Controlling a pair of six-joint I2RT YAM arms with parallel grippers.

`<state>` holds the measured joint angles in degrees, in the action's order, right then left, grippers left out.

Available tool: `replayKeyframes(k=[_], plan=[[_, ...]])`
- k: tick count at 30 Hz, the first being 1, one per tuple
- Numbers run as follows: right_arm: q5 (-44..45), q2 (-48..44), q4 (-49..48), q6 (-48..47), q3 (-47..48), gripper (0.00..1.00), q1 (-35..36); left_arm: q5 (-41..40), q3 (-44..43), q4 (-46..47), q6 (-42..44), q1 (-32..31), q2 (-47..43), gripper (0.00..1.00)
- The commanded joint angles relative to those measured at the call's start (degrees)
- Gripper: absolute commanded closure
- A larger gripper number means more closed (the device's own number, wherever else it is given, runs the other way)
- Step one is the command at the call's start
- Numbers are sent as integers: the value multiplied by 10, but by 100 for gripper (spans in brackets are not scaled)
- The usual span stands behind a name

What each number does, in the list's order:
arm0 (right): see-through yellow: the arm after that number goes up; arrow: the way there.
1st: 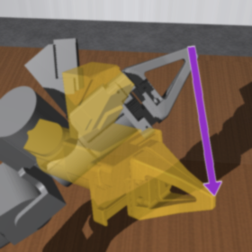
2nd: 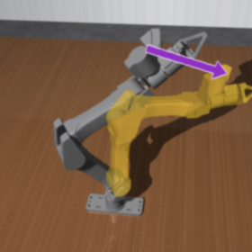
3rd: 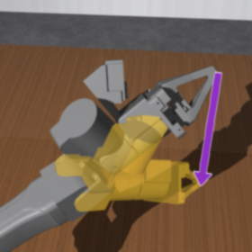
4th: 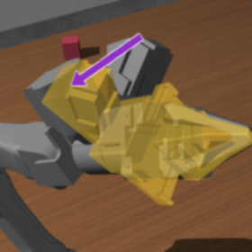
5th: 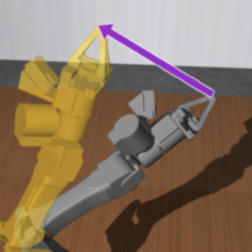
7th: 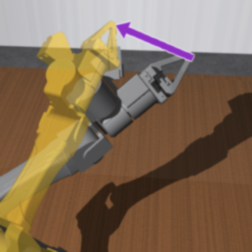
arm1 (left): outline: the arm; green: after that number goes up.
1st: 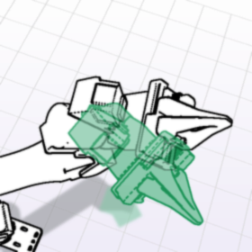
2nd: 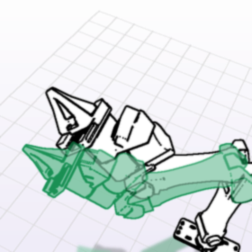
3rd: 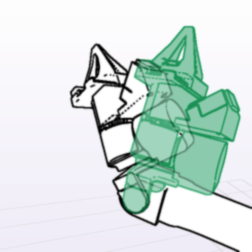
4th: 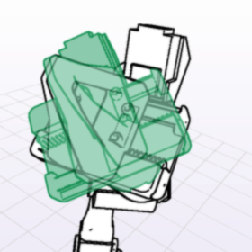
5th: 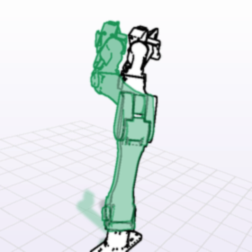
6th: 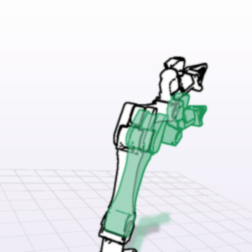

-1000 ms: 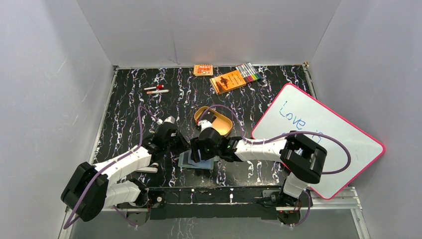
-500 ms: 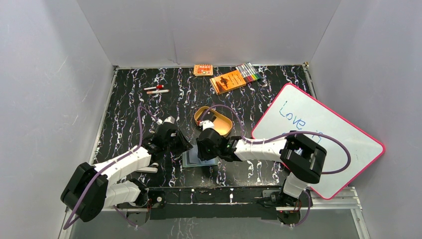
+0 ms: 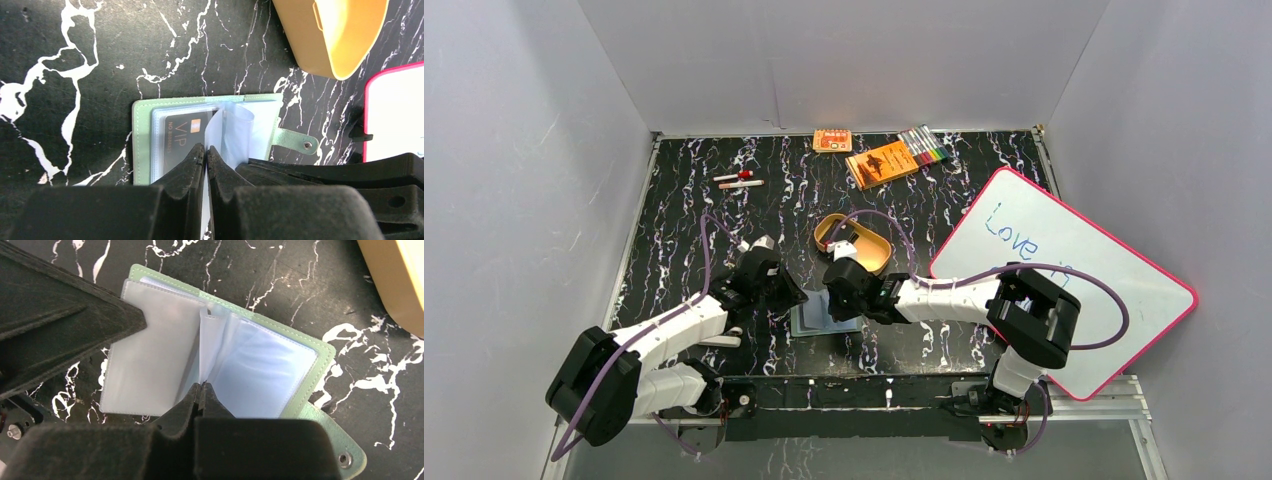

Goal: Put the credit cards into the card holder
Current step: Open the card holder at the center of the board.

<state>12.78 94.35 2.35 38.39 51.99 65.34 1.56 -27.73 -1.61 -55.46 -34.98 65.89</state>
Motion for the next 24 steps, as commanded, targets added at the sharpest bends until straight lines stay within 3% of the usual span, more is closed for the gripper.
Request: replayKeyframes(k=[1,7,14,16,20,24], plan=[[32,-23,17,16,-1,100,1,-36,1,-30,10,3,-8,96],[33,-32,21,29,-18,100,-3,-81,-14,-84,12,3,-25,96],[30,-29,18,29,-16,100,-4,-81,-49,-115,23,3,-88,64],[29,-29,17,29,-16,100,-4,-66,-53,-106,22,3,-97,59],[29,-29,14,31,-16,100,-5,27,-24,-9,17,3,-78,61],[29,-30,20,33,-16,100,-6,89,0,64,5,3,12,78]])
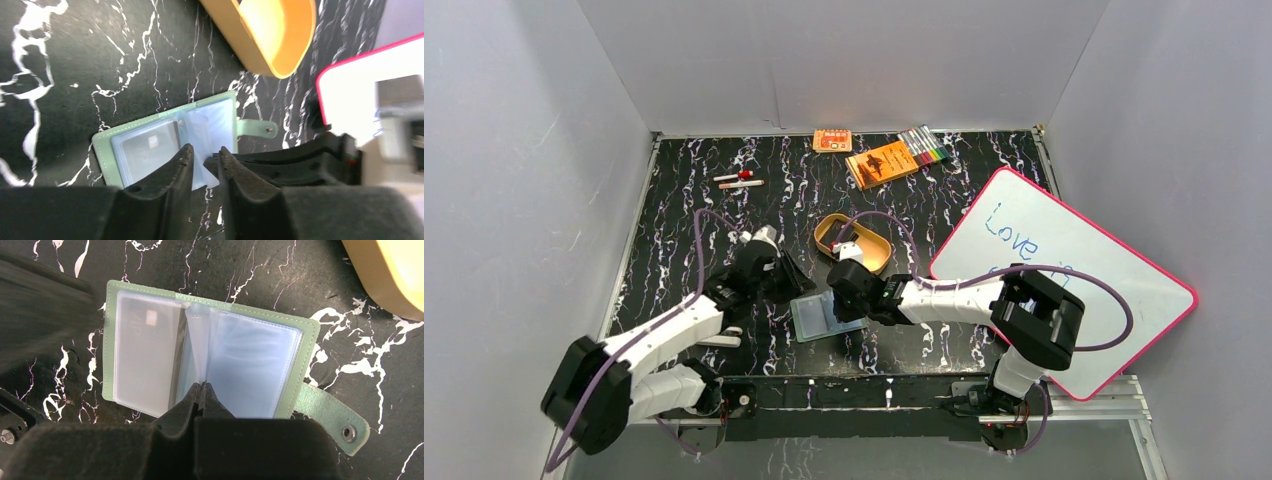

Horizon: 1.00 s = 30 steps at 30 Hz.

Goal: Put the credit cards into the card holder
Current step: Open the card holder at the center of the board.

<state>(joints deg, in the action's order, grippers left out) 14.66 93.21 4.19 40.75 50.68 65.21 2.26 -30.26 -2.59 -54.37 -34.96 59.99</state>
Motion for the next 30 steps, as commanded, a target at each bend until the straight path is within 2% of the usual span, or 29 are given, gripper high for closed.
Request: replayKeyframes(k=[1,4,8,12,16,21,24,27,30], plan=[[12,-20,4,10,-3,100,-6,87,32,84,-8,2,90,82],[18,-28,13,12,-7,96,-9,88,50,111,-7,2,125,90],[33,-52,29,16,-25,83,-19,71,60,113,0,2,149,96],[44,-97,49,23,-54,62,-34,59,71,113,2,2,154,97],[64,-162,87,4,-55,50,-37,55,78,115,2,2,158,98],[-46,-242,-22,-74,-75,47,-36,52,80,115,0,2,152,99],[-123,-202,-37,-86,-46,48,-35,47,82,114,-1,2,146,99],[-130,-140,-45,-67,-34,53,-38,44,84,113,-3,2,145,99],[-142,-109,-95,-36,-62,57,-63,42,87,111,-6,2,141,99]])
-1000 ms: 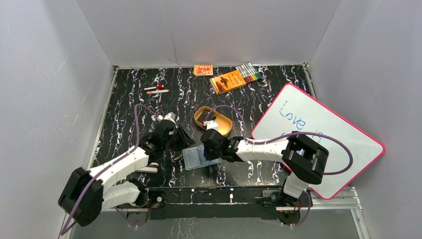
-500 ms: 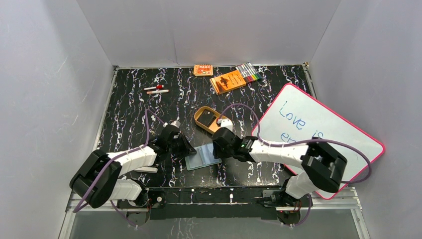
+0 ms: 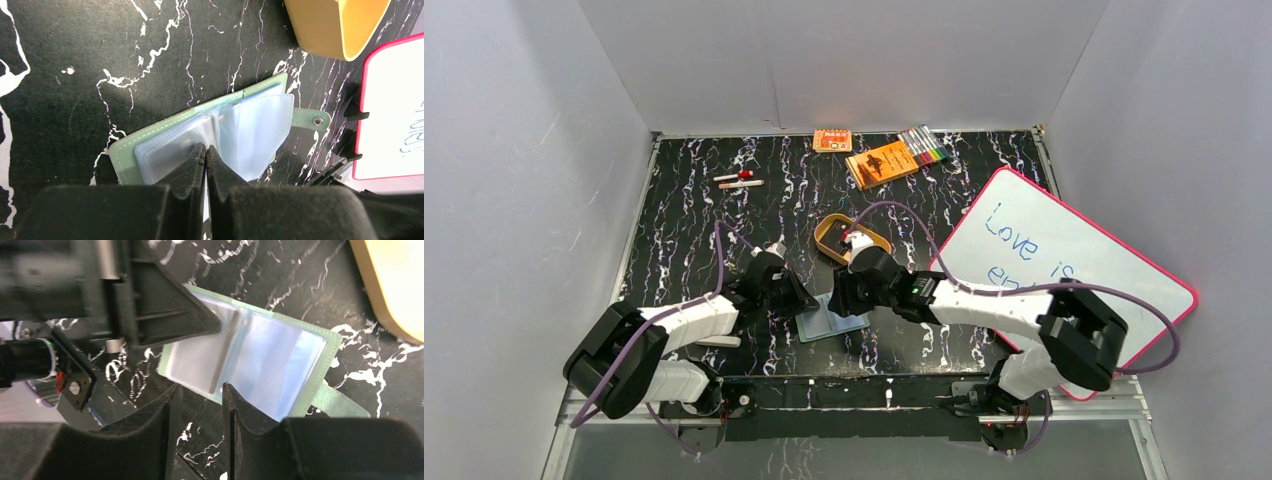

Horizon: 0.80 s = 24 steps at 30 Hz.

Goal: Put the credit cards into the card holder
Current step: Open the card holder at the center of the board.

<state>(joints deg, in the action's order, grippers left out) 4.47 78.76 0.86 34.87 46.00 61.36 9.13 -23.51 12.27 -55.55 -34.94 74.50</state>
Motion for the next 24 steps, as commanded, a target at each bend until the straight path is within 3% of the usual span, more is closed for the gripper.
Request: replayKeyframes(k=[1,11,15,19,21,24], plan=[[-50,41,-73,34,-25,58,-37,-27,20,-37,6,2,-5,99],[-87,74,-80,67,-83,59,-87,-29,26,-37,8,2,-9,99],[-65,60,-34,57,-77,59,-93,-27,24,-40,10,2,-8,99],[-8,-9,39,35,-55,58,-95,-27,13,-57,13,2,-28,98],[10,-52,64,14,-36,55,-95,-27,3,-72,15,2,-43,94],[29,-93,74,-11,1,51,-96,-26,-19,-99,19,2,-75,74]])
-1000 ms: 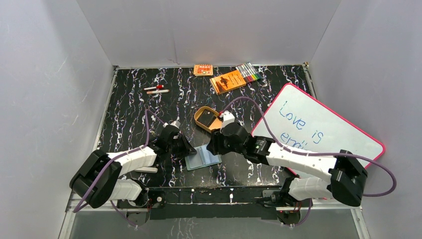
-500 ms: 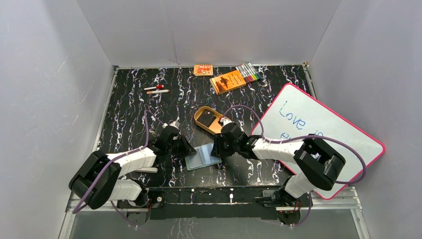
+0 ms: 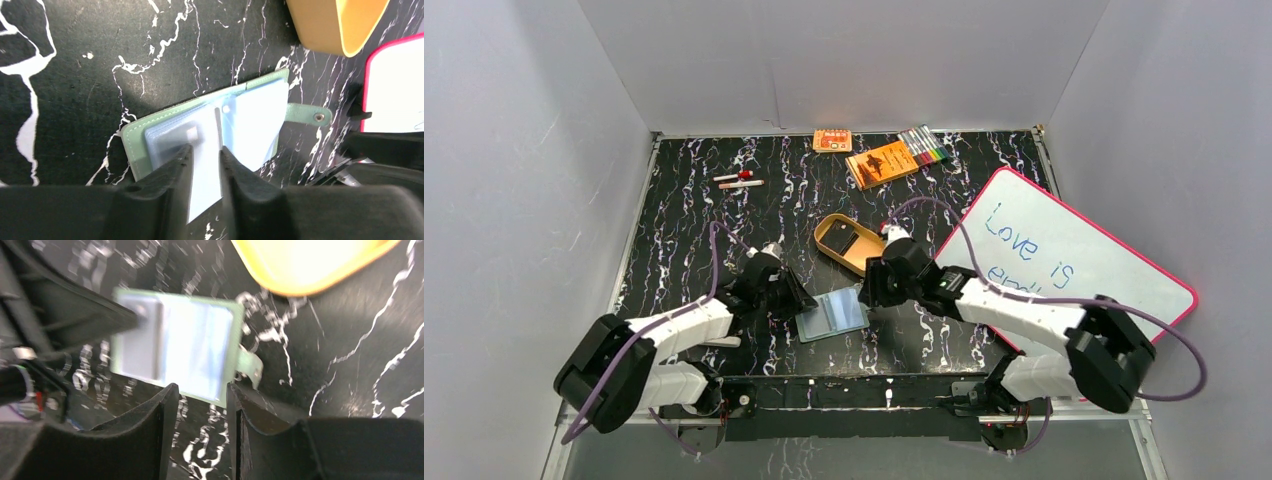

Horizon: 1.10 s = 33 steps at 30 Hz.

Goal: Put the credit cards into the card holder
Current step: Open the card holder at the center of the board, then pick up the credit card from the storage box.

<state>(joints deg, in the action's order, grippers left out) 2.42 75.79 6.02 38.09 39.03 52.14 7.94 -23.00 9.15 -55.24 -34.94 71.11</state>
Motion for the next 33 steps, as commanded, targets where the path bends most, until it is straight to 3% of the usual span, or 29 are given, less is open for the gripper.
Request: replayKeyframes(k=[1,4,9,17,33], plan=[[57,-68,28,-48,93,50,-8,-15,-32,-77,17,2,-55,67],[67,-61,12,-37,127,43,-27,-26,-55,-117,20,2,-98,49],[102,-4,-53,48,147,32,-61,-64,-91,-190,29,2,-174,37],[81,124,-115,203,186,35,-120,-141,-64,-259,-1,3,-291,33],[102,272,-102,290,259,36,-120,-160,-46,-299,-17,2,-334,32]])
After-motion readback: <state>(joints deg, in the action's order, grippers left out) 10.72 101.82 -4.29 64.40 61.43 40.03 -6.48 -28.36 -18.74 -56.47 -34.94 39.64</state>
